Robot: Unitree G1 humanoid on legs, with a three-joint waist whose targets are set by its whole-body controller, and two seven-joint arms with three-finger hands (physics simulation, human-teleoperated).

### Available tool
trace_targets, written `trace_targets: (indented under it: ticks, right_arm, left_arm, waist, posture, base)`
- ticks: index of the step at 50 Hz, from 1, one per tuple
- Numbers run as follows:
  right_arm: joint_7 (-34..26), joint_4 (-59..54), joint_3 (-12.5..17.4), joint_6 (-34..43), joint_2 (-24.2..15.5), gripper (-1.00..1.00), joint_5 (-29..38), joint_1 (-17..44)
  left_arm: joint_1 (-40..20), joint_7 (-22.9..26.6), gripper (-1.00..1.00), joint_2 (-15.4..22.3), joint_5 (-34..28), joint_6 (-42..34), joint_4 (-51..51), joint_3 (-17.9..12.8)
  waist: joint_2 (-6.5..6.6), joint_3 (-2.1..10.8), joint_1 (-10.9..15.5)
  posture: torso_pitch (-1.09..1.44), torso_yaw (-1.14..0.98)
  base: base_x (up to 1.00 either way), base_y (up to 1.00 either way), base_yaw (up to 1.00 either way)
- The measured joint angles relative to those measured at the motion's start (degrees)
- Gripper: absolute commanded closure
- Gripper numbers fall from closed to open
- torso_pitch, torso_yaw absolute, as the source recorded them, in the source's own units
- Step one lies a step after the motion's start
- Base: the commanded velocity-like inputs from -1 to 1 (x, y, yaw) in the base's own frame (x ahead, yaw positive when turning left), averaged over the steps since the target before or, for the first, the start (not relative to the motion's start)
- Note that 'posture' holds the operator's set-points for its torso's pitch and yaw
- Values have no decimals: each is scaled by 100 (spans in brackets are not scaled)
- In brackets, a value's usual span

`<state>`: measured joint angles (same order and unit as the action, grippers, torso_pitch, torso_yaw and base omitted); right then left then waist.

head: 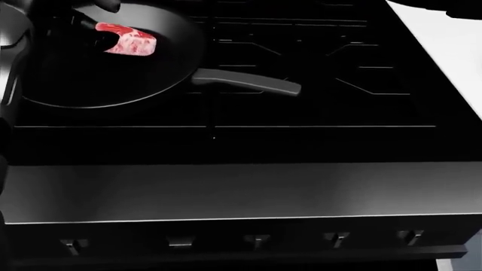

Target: Pick the pork loin from the pan and place it on the plate.

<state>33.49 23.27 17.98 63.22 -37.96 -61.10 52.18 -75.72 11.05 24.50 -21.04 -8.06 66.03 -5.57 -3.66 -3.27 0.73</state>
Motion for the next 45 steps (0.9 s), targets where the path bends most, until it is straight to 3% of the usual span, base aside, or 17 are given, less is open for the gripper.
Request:
trace_targets:
  ticks: [11, 17, 28, 43, 45]
  right_arm:
    - [38, -14, 20, 15, -34, -100, -45, 43]
    - [56, -36, 22, 8, -73, -100, -82, 62]
    - [91, -57, 13, 34, -96, -100, -130, 111]
    - [232, -270, -21, 340, -420, -100, -232, 361]
    - [235, -307, -35, 407, -392, -100, -233, 363]
  left_arm:
    - [-257, -104, 40, 86, 82, -96, -37, -27]
    - [-431, -160, 62, 135, 127, -155, -64, -44]
    - [-815, -198, 73, 223, 220, -172, 33, -66]
    - [-1209, -246, 75, 294, 344, -226, 12, -92]
    - [-1197, -264, 74, 307, 353, -223, 37, -97]
  waist:
    - [-2, -20, 12]
    - [-11, -35, 28]
    - [-16, -61, 39]
    - [-30, -64, 44]
    - [59, -48, 82]
  posture:
    - [0, 0]
    - [0, 0]
    - [0, 0]
    - [0, 0]
    - [0, 0]
  base:
    - [0, 0, 0]
    - [0, 0, 0]
    - [0, 0, 0]
    - [0, -2, 0]
    - [0, -38, 0]
